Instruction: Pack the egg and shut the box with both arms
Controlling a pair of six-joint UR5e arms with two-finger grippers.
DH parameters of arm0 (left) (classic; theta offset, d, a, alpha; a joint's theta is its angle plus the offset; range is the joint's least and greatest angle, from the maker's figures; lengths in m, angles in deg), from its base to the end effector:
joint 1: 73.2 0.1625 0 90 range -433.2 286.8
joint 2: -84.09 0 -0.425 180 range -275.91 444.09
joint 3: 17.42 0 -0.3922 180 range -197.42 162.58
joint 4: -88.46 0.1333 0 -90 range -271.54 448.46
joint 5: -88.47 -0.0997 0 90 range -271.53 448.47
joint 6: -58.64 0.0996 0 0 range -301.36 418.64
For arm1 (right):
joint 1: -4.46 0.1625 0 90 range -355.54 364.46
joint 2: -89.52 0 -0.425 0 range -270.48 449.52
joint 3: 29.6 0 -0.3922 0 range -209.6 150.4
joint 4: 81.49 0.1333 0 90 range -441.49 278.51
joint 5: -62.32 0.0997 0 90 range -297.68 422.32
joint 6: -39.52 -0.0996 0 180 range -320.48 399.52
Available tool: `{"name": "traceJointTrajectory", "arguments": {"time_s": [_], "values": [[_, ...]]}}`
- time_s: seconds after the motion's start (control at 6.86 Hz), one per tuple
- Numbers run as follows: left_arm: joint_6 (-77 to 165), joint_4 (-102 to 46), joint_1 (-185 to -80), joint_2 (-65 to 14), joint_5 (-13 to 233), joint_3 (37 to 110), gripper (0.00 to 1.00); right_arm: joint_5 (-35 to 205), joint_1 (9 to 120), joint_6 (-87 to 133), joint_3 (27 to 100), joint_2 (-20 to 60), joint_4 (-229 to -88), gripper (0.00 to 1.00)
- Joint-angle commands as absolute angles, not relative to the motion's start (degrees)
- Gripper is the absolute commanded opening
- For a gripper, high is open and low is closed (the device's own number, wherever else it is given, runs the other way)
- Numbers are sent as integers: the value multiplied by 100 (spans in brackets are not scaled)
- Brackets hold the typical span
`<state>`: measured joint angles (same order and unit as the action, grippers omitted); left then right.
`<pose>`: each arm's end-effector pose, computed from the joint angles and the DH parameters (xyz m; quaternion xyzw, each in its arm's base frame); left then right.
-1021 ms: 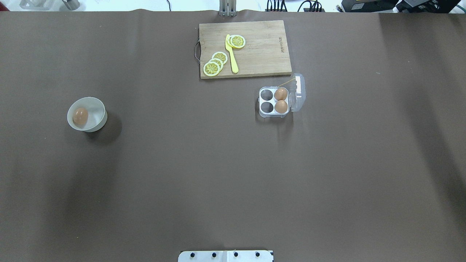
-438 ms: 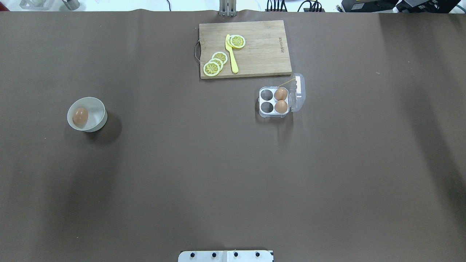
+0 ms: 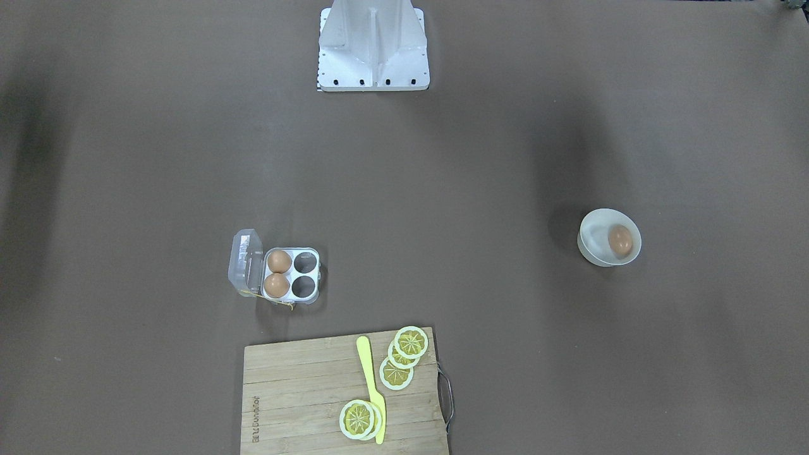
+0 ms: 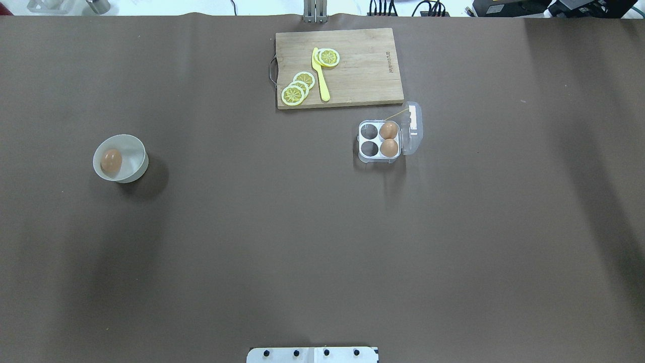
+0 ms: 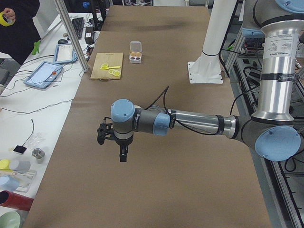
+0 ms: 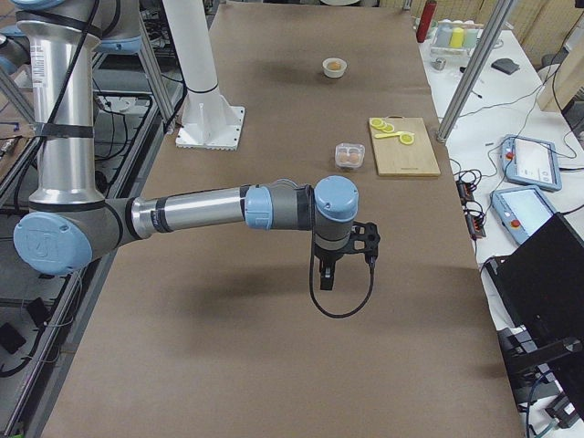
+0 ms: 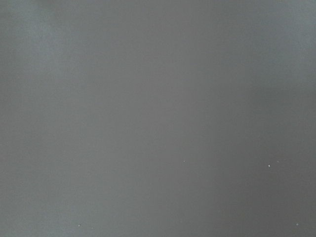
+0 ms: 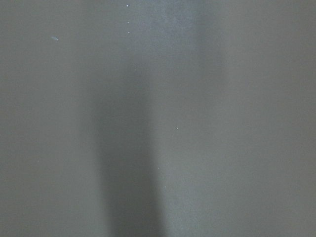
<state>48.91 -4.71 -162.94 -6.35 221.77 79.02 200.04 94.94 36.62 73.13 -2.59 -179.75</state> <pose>-0.0627 -0.5037 0.5945 0.0491 0.3732 -0.0442 0.9254 0.0636 -0.4717 0.5778 0.0103 -0.4047 0.0186 0.9142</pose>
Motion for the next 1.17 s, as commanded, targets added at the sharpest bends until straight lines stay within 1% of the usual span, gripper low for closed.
{"name": "traceJointTrajectory", "arguments": {"time_s": [0.0,0.15,0.29,0.44,0.58,0.73,0.88,1.02], "values": [[4862,-400,-16110,-923,22128,7917,98,20004,9490,3662,7297,-251,-17967,100],[4862,-243,-16075,-1177,22127,7952,98,20004,9482,3662,7280,-251,-17967,100],[4862,220,-16074,-1624,22119,7979,98,20004,9481,3662,7279,-242,-17967,100],[4862,477,-16022,-1811,22127,8475,98,20013,9473,3653,7279,-224,-17975,100],[4879,436,-15595,-1900,22067,8576,98,20013,9464,3653,7253,-207,-17975,100],[4670,418,-15382,-2005,22057,8611,98,20022,9438,3653,7227,-180,-17984,100],[4364,426,-14919,-2232,22031,8490,98,20022,9438,3636,7201,-172,-17976,100],[3769,409,-14688,-2391,22057,8384,98,20030,9438,3540,7200,-171,-17975,100]]}}
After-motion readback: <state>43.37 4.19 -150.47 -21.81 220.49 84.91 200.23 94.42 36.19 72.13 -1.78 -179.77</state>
